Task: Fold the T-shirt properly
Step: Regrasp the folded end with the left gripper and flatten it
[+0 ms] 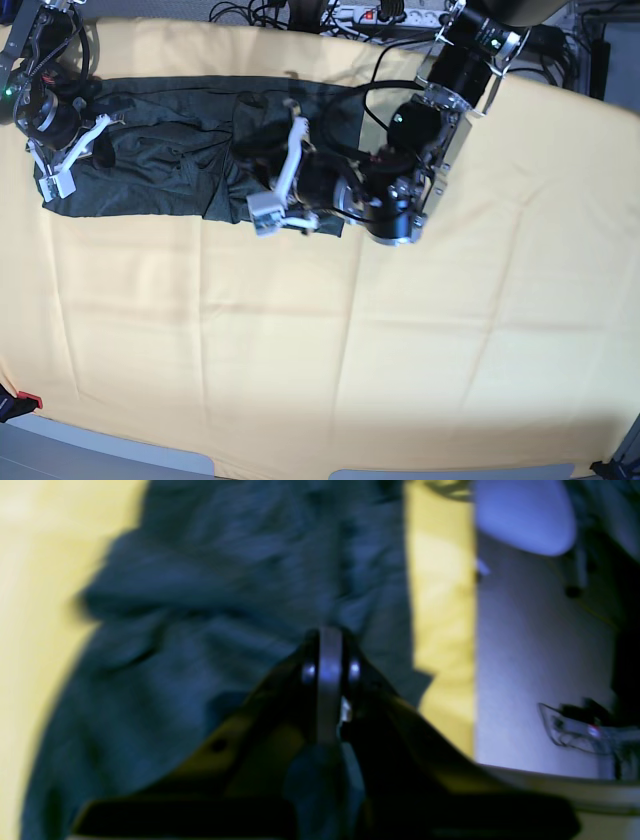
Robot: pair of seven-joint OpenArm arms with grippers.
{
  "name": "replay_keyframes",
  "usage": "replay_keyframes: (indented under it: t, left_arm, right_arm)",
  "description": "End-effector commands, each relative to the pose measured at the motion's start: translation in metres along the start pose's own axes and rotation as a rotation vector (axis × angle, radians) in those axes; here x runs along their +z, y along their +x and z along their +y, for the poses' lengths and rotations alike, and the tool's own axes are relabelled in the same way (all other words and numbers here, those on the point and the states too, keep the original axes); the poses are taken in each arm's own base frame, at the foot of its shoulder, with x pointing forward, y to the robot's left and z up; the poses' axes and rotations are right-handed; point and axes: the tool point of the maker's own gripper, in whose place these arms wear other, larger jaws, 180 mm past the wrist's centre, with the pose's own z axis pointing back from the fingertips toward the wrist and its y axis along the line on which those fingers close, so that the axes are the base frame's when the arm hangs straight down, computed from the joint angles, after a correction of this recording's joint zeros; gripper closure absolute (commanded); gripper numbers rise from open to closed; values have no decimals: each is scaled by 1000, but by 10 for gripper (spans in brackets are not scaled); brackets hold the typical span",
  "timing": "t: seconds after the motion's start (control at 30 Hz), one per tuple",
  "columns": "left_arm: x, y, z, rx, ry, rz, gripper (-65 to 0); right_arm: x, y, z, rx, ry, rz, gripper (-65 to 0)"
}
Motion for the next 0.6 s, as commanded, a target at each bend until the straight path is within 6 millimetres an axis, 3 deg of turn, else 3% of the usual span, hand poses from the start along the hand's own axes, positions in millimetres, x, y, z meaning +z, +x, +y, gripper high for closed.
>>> replay_keyframes:
  t: [0.0,0.07,0.17,0.43,0.57]
  left_arm:
    - [11,20,5,-27,18,-58,0]
    - [20,19,13,-4,45,-74,0]
    - [20,14,10,12,28,-80,0]
    - [-15,-1,-29,-12,-91,-13,0]
    - [-34,0,-39,-35,-88,-58,0]
  right_arm:
    - [5,3,-6,25,-20,6,0]
    - [5,3,-6,24,-20,6,0]
    - [5,3,-6,25,-21,4,0]
    - [5,4,-6,25,-21,3,0]
    - [5,4,-6,25,-21,1,0]
